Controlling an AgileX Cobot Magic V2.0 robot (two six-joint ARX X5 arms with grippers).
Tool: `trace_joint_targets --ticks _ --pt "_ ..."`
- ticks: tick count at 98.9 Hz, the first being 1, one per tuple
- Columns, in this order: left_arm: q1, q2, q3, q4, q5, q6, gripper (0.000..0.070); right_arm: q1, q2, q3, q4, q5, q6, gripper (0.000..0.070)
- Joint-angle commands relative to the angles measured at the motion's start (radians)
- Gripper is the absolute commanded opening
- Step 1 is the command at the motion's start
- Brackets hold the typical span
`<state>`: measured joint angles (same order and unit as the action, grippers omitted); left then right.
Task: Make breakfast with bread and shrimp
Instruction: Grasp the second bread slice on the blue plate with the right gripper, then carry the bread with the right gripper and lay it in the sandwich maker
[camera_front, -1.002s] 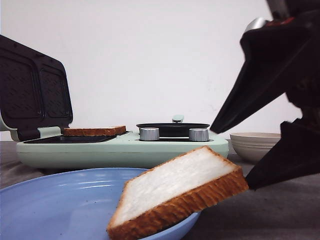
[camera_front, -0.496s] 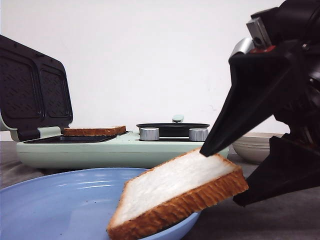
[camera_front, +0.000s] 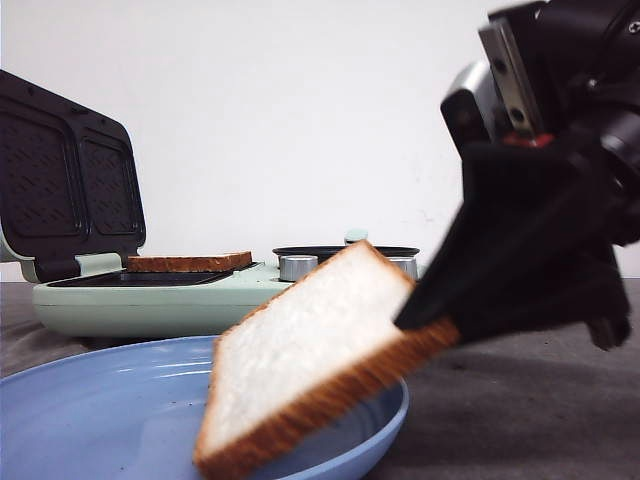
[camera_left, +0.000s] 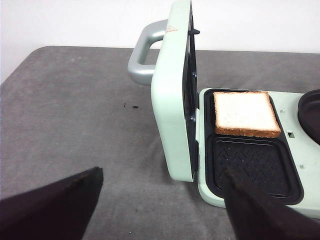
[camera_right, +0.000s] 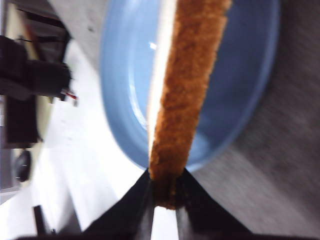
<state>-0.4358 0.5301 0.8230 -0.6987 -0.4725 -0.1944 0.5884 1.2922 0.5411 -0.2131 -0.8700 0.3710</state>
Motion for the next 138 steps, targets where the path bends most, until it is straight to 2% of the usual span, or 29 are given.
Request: trace_joint_targets --ticks 1,21,38,79,95,138 --pt "-0.003 0.004 0.006 0.015 -0.002 -0.002 0.0435 0.008 0.012 0.006 0.062 -0.024 0.056 0.0000" --pt "-0.003 0.004 0.006 0.016 -0.002 -0.001 0.0435 0.008 0.012 0.043 0.228 -0.024 0.207 0.0000" --pt "-0.003 0.004 0.006 0.019 -0.003 0.002 0.0435 0.011 0.014 0.143 0.266 0.008 0.269 0.0000" --pt "-0.003 0.004 0.006 0.019 -0.007 0.003 0.0435 0.036 0.201 0.484 0.229 0.037 0.284 0.0000" --pt "-0.003 0.004 0.006 0.020 -0.008 0.002 0.0435 0.056 0.327 0.632 0.197 0.091 0.286 0.0000" --pt "-0.003 0.004 0.006 0.044 -0.008 0.002 0.0435 0.113 0.657 0.918 0.193 0.146 0.363 0.0000"
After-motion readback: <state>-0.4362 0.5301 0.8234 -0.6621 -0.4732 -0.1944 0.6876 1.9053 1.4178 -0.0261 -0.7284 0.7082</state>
